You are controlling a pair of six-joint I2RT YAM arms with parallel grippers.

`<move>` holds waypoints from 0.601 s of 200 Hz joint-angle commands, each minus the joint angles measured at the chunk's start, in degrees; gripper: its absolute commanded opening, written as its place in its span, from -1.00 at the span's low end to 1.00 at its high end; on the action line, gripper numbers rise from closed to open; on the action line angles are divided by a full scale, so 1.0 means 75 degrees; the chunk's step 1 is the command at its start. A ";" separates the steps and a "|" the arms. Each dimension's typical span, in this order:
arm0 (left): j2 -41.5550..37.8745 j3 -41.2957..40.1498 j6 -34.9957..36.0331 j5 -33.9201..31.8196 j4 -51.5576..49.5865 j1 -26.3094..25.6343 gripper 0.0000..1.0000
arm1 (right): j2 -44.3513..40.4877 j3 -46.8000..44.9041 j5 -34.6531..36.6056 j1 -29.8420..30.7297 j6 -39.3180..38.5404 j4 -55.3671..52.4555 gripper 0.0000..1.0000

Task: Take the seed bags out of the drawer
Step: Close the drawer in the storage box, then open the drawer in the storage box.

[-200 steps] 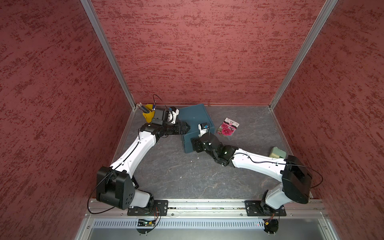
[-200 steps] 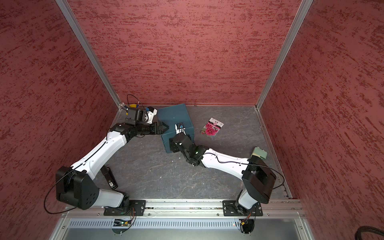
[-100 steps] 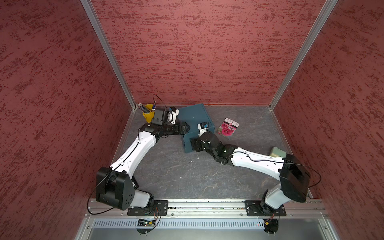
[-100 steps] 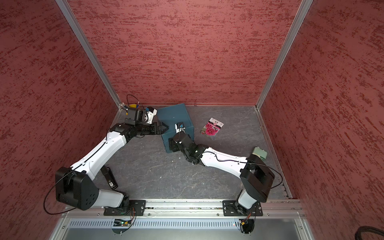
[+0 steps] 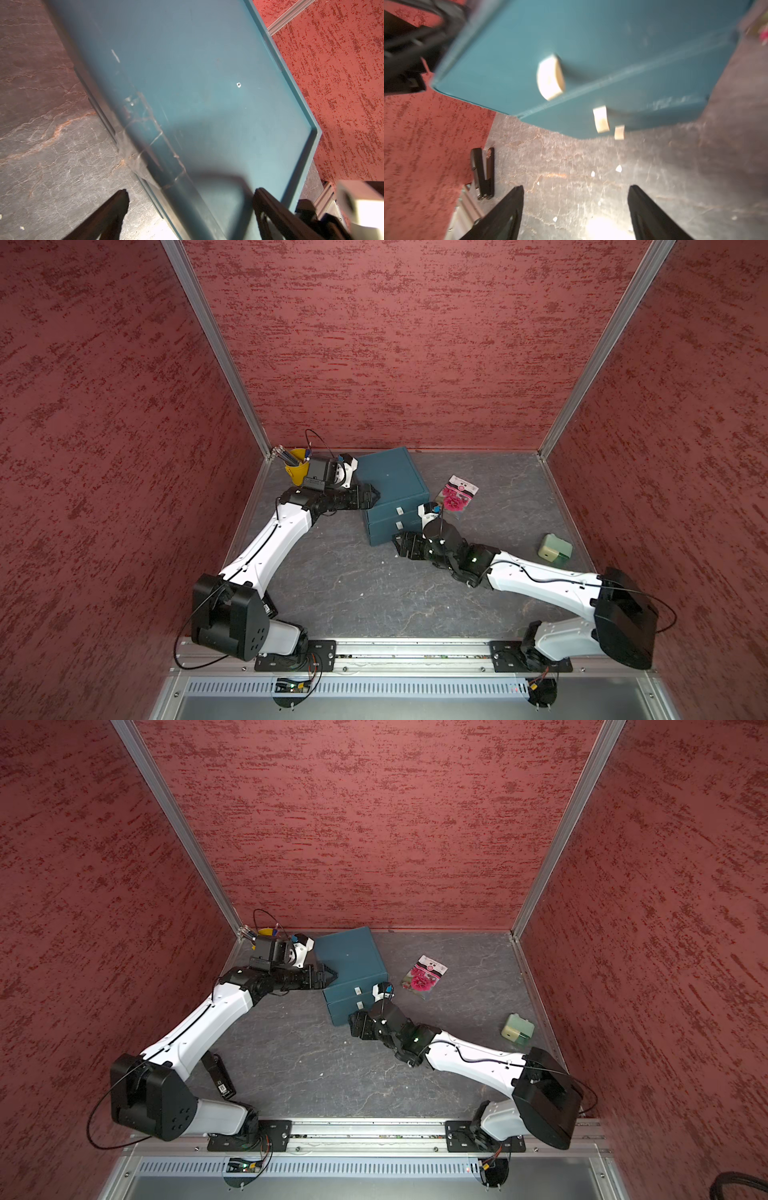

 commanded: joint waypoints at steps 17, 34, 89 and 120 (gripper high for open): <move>-0.0138 -0.0129 0.0069 -0.0067 -0.0244 0.0049 0.94 | 0.0272 -0.0416 -0.0555 -0.0278 0.1389 0.1581 0.57; -0.0132 -0.0106 0.0070 -0.0068 -0.0260 0.0058 0.94 | 0.0418 -0.0393 -0.0639 -0.0405 0.1548 0.1899 0.52; -0.0094 -0.0119 0.0088 -0.0032 -0.0236 0.0052 0.94 | 0.1061 -0.0549 -0.0795 -0.0735 0.1977 0.3019 0.36; -0.0082 -0.0128 0.0118 -0.0032 -0.0256 0.0061 0.94 | 0.1338 -0.0567 -0.0738 -0.0799 0.2117 0.3455 0.26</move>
